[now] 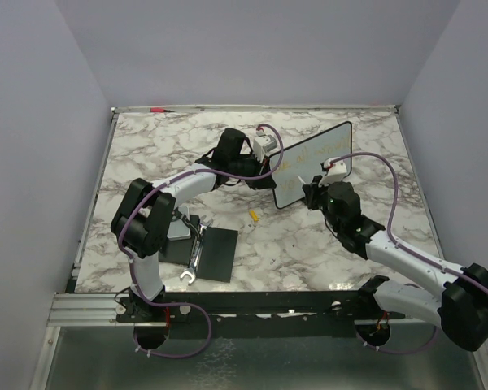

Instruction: Write a sentence on the whiteboard

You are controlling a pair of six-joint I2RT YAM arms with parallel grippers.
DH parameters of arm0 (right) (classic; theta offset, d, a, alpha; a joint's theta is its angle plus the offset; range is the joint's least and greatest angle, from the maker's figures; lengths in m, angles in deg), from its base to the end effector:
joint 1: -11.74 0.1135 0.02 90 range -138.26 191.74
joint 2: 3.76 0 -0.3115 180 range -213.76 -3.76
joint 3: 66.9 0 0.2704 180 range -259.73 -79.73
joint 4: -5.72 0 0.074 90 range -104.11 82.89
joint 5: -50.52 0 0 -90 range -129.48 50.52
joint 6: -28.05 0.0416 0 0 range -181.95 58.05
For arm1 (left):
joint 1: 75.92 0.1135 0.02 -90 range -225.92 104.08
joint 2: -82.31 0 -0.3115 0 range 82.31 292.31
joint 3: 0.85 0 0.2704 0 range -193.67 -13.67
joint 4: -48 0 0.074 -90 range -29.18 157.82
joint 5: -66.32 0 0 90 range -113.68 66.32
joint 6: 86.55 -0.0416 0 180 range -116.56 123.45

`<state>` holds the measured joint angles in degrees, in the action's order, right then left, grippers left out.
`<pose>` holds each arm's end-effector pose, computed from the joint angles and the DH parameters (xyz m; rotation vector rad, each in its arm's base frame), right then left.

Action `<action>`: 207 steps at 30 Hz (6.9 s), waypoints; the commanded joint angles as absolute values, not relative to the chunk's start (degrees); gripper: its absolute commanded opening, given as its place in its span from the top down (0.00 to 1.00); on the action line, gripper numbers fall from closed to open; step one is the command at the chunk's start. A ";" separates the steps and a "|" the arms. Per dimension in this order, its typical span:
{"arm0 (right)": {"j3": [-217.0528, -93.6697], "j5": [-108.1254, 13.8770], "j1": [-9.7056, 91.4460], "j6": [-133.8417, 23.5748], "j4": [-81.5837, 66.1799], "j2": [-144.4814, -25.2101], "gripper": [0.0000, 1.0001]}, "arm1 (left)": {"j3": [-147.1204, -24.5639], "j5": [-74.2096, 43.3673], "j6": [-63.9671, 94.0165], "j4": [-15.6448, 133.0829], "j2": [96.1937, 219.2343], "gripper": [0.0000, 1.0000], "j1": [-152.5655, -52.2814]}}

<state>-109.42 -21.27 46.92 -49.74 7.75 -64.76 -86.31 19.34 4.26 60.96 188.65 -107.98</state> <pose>0.1990 0.1244 0.2681 -0.1503 1.8464 0.2825 0.3638 -0.2613 0.2579 1.0137 1.9474 -1.1364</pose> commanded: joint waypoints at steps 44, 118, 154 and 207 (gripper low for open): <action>-109.23 -14.65 46.54 -48.14 8.39 -71.77 0.99 | -86.98 20.53 2.90 62.22 188.14 1.00 -108.63; -108.11 -27.30 35.92 -44.85 7.80 -67.66 0.99 | -86.89 20.61 2.83 62.21 187.01 1.00 -108.62; -108.42 -27.08 35.19 -44.22 7.92 -71.63 0.99 | -86.80 20.55 2.83 62.22 187.52 1.00 -108.62; -103.90 -10.83 35.14 -39.19 -3.85 -48.50 0.99 | -86.97 19.31 3.21 62.23 187.10 0.62 -108.62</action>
